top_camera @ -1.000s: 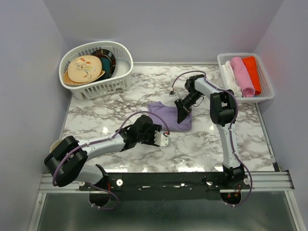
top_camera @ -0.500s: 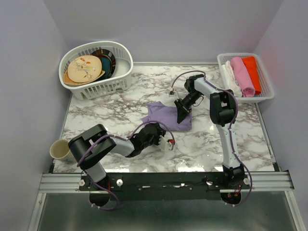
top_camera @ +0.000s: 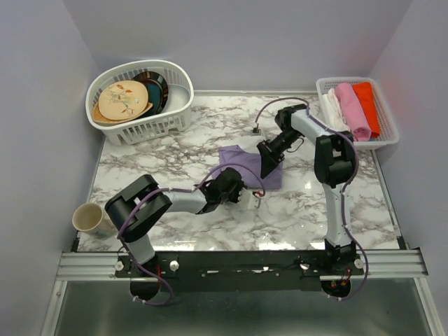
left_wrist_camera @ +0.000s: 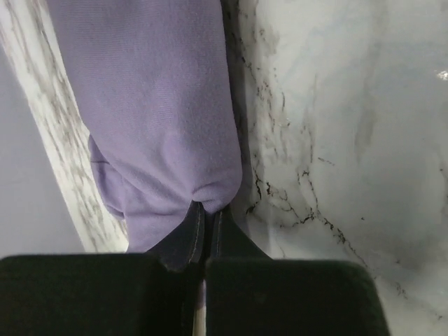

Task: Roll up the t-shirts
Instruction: Roll the T-shirt to the center of the board.

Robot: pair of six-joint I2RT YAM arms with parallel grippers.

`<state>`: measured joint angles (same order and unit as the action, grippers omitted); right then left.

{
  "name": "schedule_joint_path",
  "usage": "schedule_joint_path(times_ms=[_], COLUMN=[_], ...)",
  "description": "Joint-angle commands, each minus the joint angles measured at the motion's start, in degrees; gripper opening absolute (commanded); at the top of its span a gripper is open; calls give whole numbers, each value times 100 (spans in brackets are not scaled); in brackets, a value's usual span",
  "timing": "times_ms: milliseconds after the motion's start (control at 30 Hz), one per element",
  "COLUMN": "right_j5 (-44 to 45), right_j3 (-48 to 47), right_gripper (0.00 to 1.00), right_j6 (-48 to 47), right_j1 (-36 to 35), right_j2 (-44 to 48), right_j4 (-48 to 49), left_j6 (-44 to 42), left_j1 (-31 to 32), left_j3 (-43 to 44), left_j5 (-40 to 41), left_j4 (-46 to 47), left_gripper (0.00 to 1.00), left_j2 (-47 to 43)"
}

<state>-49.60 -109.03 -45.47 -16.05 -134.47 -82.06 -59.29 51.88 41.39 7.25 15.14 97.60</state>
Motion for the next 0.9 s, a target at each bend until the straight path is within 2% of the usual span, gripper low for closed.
schedule_joint_path(times_ms=[0, 33, 67, 100, 133, 233, 267, 300, 367, 433, 500, 633, 700, 867], right_j5=[197, 197, 223, 328, 363, 618, 758, 1064, 1294, 1523, 1978, 2192, 2253, 2297], right_j3=[828, 1136, 1948, 2382, 2804, 4702, 5090, 5877, 6497, 7033, 7159, 7291, 7352, 7458], right_gripper=[100, 100, 100, 100, 100, 100, 100, 100, 100, 100, 100, 100, 100, 100], right_j6=[-84, -102, -128, -233, -277, -742, -926, -1276, -1437, -1578, -1466, -1315, -1411, -1648], right_j1=[506, 533, 533, 524, 533, 411, 306, 17, -283, -705, -1108, -1277, -1339, -1409], right_j2=[1324, 2076, 2483, 2870, 3770, 4971, 5662, 5974, 6684, 6873, 6804, 6584, 6443, 6074], right_j4=[979, 1582, 1945, 2314, 3135, 4605, 4916, 5206, 6173, 6709, 6974, 7704, 7819, 8153], left_j6=[734, 830, 909, 928, 928, 1059, 1077, 1086, 1103, 1130, 1200, 1278, 1297, 1305], left_j1=[-344, -449, -503, -581, -669, -872, -933, -960, -1021, -1074, -1162, -1285, -1347, -1391], left_j3=[658, 782, 879, 1124, 1248, 1626, 1688, 1802, 1899, 2057, 2206, 2400, 2531, 2568], left_j5=[-1241, -1400, -1497, -1924, -2111, -2516, -2587, -2631, -2798, -2956, -3106, -3466, -3738, -3836], left_j4=[-1994, -2232, -2574, -2821, -3049, -3648, -3797, -3903, -4053, -4185, -4326, -4589, -4774, -4880], left_gripper=[0, 0, 0, 0, 0, 0, 0, 0, 0, 0, 0, 0, 0, 1], left_j2=[-198, -198, -180, -171, -145, -40, -31, -5, 31, 101, 145, 268, 329, 391])
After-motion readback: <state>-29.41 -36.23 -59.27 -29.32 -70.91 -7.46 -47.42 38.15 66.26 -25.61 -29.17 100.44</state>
